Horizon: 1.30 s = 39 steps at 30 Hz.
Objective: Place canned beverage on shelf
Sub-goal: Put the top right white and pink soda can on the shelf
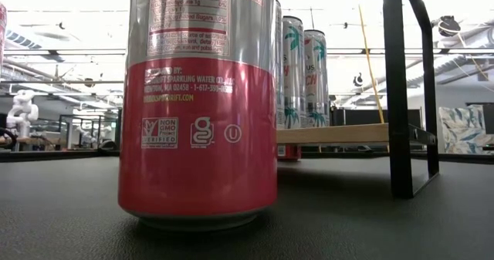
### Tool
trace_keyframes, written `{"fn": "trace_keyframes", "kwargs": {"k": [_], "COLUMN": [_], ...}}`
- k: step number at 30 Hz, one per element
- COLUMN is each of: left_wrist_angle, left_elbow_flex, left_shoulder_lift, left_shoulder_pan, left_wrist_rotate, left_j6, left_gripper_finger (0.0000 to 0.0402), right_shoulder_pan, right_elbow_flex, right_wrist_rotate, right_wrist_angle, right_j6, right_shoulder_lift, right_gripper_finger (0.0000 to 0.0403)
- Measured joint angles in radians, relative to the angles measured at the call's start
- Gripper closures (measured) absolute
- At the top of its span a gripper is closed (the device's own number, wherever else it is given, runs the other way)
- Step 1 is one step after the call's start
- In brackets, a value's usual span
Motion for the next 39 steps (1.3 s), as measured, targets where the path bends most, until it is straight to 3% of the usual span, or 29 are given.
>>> {"fn": "trace_keyframes", "kwargs": {"k": [11,21,28,39], "left_wrist_angle": [-0.005,-0.011,-0.019,-0.043], "left_elbow_flex": [0.0,0.0,0.0,-0.001], "left_shoulder_lift": [0.002,0.002,0.001,0.001], "left_shoulder_pan": [0.0,0.0,0.0,-0.001], "left_wrist_rotate": [-0.004,-0.004,-0.004,0.001], "left_j6": [-0.028,-0.025,-0.023,-0.032], "left_gripper_finger": [0.0031,0.0086,0.0098,0.01], "right_shoulder_pan": [0.0,0.0,0.0,-0.009], "right_elbow_flex": [0.0,0.0,0.0,0.001], "right_wrist_rotate": [0.0,-0.007,-0.007,-0.079], "right_wrist_angle": [-0.004,0.0,-0.001,-0.035], "right_j6": [0.006,0.012,0.022,0.103], "right_shoulder_lift": [0.012,0.012,0.012,0.0], "right_gripper_finger": [0.0131,0.0131,0.0129,0.0056]}}
